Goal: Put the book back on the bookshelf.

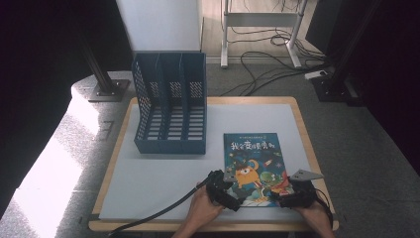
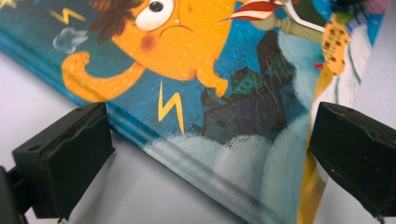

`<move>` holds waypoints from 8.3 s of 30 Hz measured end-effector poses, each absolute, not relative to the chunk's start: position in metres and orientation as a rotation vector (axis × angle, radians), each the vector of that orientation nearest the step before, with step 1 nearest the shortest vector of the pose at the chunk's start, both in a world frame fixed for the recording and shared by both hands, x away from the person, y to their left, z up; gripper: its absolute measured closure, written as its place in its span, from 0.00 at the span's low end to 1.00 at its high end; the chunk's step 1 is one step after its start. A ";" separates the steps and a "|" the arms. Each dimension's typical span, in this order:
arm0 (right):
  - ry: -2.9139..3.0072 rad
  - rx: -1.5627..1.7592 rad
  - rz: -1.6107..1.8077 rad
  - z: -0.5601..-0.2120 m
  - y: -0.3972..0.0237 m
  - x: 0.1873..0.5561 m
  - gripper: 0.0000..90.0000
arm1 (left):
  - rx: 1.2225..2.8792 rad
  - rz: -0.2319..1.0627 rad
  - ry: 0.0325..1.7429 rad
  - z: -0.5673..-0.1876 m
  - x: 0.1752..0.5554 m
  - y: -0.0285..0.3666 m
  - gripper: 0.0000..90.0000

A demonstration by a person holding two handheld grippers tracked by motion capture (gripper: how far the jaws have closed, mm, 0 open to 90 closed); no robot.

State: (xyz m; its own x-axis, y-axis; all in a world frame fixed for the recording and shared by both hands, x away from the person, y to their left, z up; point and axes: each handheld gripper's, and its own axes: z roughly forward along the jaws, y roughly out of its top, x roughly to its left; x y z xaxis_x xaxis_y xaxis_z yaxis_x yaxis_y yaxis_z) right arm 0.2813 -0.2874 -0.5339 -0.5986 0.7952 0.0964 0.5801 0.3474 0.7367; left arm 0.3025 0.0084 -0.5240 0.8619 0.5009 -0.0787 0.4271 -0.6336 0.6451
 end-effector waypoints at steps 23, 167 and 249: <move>2.342 1.282 1.177 -0.532 -0.298 0.314 0.08 | 2.382 0.236 0.648 -0.526 0.350 0.050 0.00; 2.385 0.656 1.571 -0.434 -0.334 0.343 0.70 | 2.322 0.045 0.560 -0.527 0.347 0.024 0.00; 2.401 1.150 1.289 -0.495 -0.360 0.341 0.50 | 2.129 0.075 0.604 -0.443 0.361 0.018 0.52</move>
